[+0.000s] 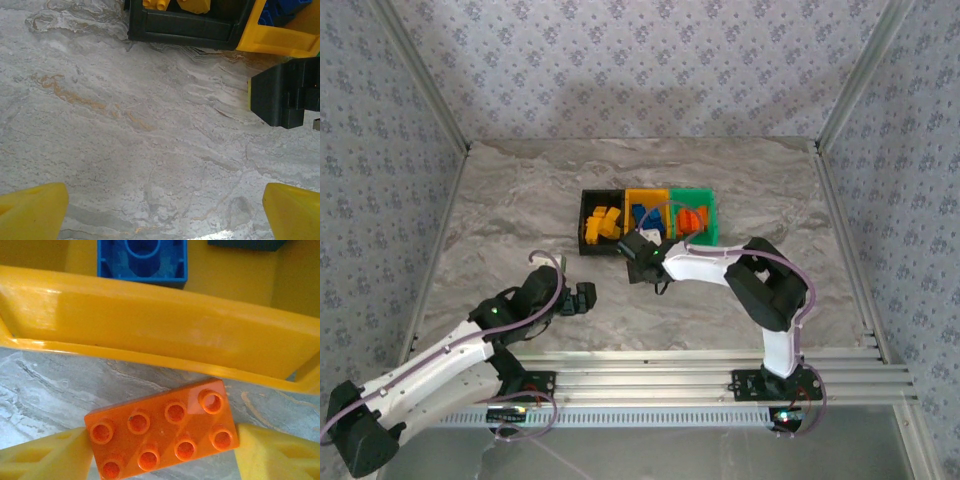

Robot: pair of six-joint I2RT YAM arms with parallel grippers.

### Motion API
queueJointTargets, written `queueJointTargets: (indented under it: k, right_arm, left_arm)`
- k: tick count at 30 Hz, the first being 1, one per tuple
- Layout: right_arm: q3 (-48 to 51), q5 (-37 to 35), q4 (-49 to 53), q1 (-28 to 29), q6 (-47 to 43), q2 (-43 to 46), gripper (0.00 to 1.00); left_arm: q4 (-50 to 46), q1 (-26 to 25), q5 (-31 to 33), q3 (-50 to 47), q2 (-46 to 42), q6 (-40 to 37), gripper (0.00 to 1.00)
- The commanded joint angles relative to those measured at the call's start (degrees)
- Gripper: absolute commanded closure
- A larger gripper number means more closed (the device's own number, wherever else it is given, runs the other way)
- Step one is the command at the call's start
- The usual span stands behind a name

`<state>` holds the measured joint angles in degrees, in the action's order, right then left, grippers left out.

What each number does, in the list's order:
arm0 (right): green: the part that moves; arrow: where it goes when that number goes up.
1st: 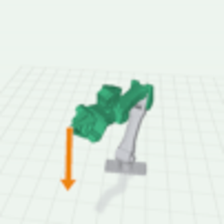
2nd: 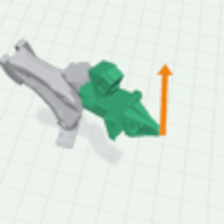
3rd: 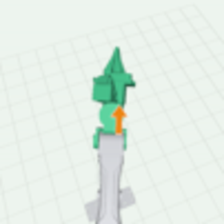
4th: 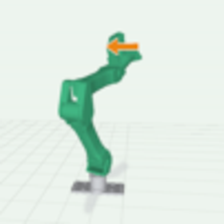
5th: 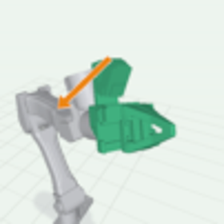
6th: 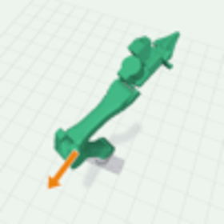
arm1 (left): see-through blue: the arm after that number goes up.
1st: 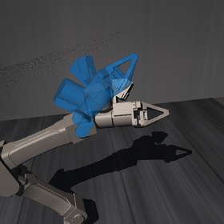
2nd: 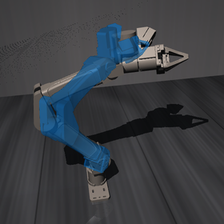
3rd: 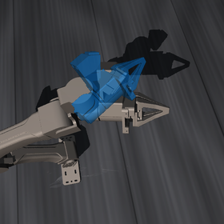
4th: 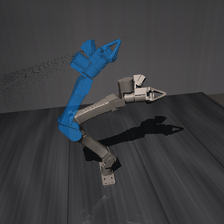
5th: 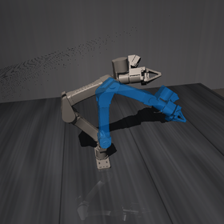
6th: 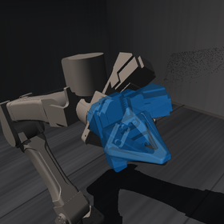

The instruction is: Sort the legos into containers by color

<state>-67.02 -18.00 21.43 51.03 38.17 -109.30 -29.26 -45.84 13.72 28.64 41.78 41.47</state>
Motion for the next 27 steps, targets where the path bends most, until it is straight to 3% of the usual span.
queueJointTargets:
  k: [1, 10, 20, 24, 27]
  right_arm:
    - [-0.2, 1.3, -1.1, -0.9, -0.7, -3.0, 0.3]
    - [3.6, 2.2, -5.0, 0.5, -1.6, 3.2, 0.35]
    - [10.7, -0.6, -3.0, 5.0, -2.6, 20.4, 0.36]
    - [10.8, -0.9, 1.4, 2.1, -1.6, 27.3, 0.36]
    - [9.6, 1.4, 3.2, -4.2, -1.6, 28.6, 0.36]
  left_arm:
    - [1.6, 0.4, -0.4, 0.3, 0.1, -0.2, 0.0]
    - [1.3, 0.9, -0.8, 0.5, 0.2, -0.3, 0.0]
    - [1.5, 1.5, -1.1, 1.1, 0.4, -0.6, 0.0]
    - [2.0, 1.7, -1.1, 1.2, 0.8, -0.8, 0.0]
    - [2.3, 1.7, -1.2, 1.4, 1.1, -0.7, 0.0]
